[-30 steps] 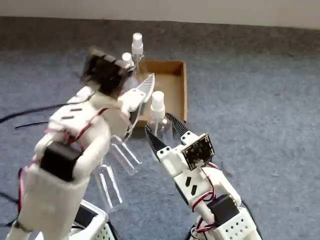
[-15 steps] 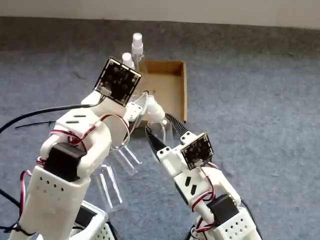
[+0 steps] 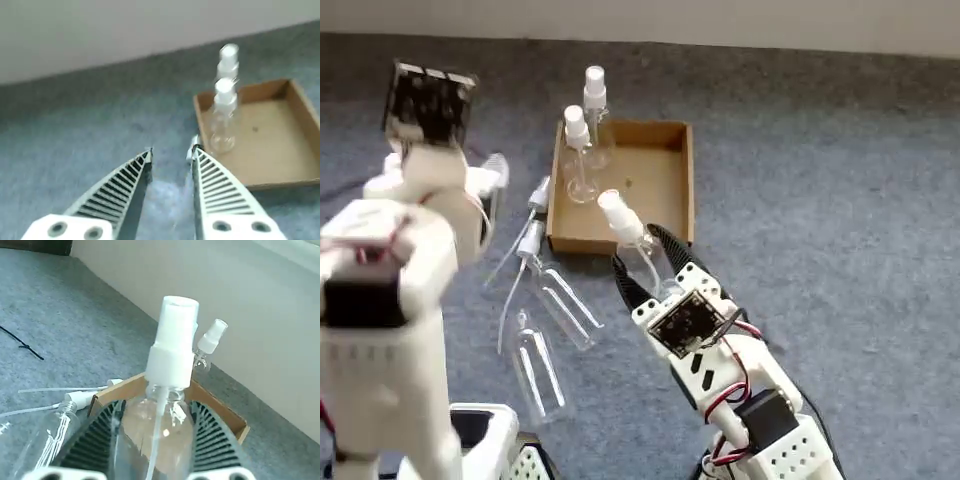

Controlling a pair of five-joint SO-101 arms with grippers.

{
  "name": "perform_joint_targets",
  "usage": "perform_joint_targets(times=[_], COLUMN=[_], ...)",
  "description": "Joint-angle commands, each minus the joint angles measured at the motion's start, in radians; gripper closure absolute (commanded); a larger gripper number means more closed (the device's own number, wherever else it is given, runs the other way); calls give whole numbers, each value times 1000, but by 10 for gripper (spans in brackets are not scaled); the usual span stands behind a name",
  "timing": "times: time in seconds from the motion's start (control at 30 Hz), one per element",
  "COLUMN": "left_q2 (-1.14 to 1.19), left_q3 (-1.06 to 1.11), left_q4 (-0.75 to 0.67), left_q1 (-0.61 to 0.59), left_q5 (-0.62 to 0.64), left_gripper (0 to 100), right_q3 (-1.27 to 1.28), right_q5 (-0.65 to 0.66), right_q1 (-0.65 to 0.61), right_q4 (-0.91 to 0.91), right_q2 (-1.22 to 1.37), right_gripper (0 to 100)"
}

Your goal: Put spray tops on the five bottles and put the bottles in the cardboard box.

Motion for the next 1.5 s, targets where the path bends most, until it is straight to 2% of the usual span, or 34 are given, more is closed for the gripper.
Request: perform_joint_targets(times=[0.0,0.1,0.2,0.3,0.43,0.57,0.8,1.03,1.2,1.3,1.47], left_q2=[239,377,496,619,774,881,911,911,911,911,911], left_q3=[-39,-42,-39,-39,-39,-47,-48,-44,-44,-47,-48], left_q4=[12,-3,-92,-176,-236,-301,-342,-342,-342,-342,-342], left_q1=[-168,-236,-300,-351,-360,-375,-386,-377,-377,-375,-366], left_q5=[-3,-3,21,114,183,189,189,189,189,189,189], left_gripper=[867,867,867,867,867,867,867,867,867,867,867], right_q3=[-12,-27,-67,-159,-306,-390,-407,-410,-415,-455,-547], right_q5=[71,80,77,-20,-172,-216,-222,-224,-224,-224,-224], right_q1=[25,27,19,4,1,1,-33,-58,-59,-56,-58], right_q4=[-27,-177,-344,-418,-570,-733,-880,-1356,-1537,-1613,-1629], right_q2=[-10,-7,62,245,558,822,1107,1351,1517,1604,1741], right_gripper=[995,995,995,995,995,995,995,995,995,995,995])
